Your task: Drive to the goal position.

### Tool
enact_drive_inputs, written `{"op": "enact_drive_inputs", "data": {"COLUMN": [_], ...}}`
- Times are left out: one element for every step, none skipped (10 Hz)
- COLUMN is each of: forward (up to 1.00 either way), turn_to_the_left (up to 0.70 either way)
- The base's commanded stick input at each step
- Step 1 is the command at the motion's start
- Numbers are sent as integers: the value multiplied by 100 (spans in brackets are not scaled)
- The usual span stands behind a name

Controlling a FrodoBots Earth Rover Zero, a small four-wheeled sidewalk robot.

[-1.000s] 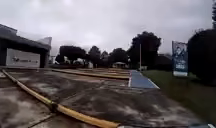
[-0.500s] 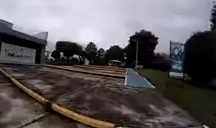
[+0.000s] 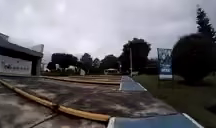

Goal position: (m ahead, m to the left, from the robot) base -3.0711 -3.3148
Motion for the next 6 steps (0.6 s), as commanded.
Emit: {"op": "enact_drive_inputs", "data": {"forward": [-70, -70, -70, -70, -70, -70], "turn_to_the_left": [0, 0, 0, 0, 0, 0]}}
